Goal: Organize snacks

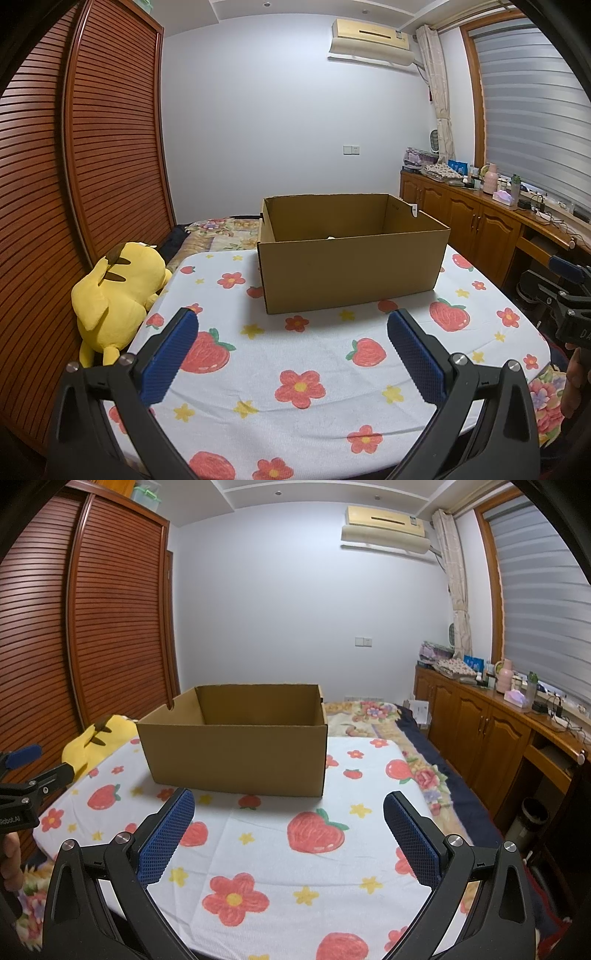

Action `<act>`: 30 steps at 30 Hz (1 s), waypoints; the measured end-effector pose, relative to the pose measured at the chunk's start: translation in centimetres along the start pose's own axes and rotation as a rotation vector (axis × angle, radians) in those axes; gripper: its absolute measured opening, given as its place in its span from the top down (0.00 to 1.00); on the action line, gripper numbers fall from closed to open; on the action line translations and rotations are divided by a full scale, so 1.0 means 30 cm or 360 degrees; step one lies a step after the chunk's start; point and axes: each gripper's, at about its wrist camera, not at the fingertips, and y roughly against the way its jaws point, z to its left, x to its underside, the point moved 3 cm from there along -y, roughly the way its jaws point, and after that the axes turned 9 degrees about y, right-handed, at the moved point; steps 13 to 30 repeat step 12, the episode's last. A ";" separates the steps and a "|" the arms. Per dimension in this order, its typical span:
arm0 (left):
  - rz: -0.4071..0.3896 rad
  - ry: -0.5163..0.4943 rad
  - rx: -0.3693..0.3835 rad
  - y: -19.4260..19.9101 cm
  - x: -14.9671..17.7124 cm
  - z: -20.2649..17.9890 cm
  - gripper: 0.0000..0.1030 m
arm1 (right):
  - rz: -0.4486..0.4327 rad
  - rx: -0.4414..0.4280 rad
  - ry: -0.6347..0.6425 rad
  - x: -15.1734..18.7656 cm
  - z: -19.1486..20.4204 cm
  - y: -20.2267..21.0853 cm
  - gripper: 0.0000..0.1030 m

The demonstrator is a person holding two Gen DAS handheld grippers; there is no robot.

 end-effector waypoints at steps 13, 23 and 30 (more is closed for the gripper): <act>0.0001 -0.0001 -0.0003 0.003 0.002 -0.002 0.00 | 0.0000 0.0000 -0.0002 0.000 -0.001 0.001 0.00; 0.0001 -0.0001 -0.0003 0.003 0.002 -0.002 0.00 | 0.0000 0.0000 -0.0002 0.000 -0.001 0.001 0.00; 0.0001 -0.0001 -0.0003 0.003 0.002 -0.002 0.00 | 0.0000 0.0000 -0.0002 0.000 -0.001 0.001 0.00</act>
